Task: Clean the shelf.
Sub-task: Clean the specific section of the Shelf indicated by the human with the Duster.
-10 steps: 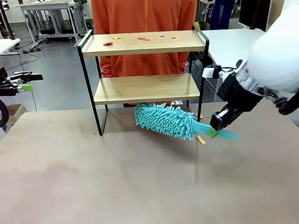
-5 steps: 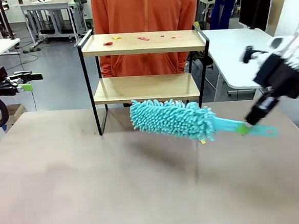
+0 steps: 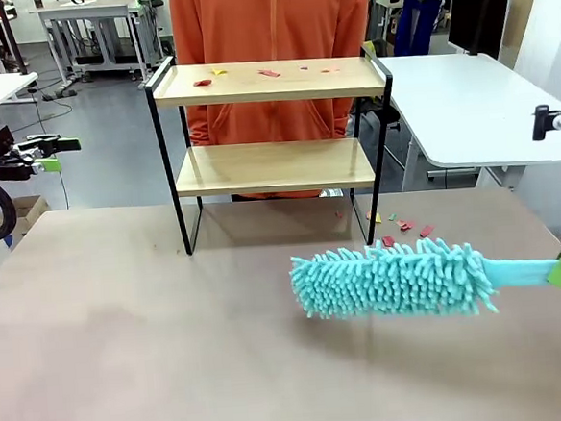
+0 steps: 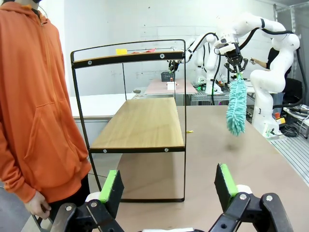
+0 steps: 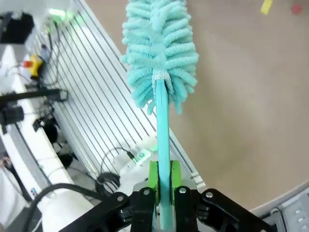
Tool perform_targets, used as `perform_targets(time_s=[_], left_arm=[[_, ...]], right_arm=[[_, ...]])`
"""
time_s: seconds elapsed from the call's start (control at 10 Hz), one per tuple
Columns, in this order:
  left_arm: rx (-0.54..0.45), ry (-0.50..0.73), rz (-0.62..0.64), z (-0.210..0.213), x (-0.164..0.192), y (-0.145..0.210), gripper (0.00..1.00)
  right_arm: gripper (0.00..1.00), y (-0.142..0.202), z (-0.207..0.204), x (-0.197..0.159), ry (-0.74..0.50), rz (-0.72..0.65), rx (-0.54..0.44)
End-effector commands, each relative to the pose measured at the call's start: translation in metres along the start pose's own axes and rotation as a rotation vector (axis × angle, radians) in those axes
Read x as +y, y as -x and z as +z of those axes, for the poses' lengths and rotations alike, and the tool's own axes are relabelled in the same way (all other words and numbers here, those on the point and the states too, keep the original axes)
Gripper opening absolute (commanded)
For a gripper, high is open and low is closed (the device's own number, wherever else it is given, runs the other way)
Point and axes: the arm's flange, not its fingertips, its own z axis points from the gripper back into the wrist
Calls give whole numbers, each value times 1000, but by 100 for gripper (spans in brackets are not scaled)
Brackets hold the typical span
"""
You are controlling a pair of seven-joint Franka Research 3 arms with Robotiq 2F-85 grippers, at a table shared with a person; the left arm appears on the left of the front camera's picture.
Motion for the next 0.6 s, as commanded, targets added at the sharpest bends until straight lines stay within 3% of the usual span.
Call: perform_targets(time_s=[0.0, 0.1, 0.5], left_arm=[[3, -2, -15, -1, -1, -2, 100], [3, -2, -15, -1, -1, -2, 100], [3, -2, -15, -1, -1, -2, 100]], right_arm=[[13, 6, 13, -6, -5, 85, -6], [13, 0, 0, 0, 0, 0, 0], [13, 0, 0, 0, 0, 0, 0]])
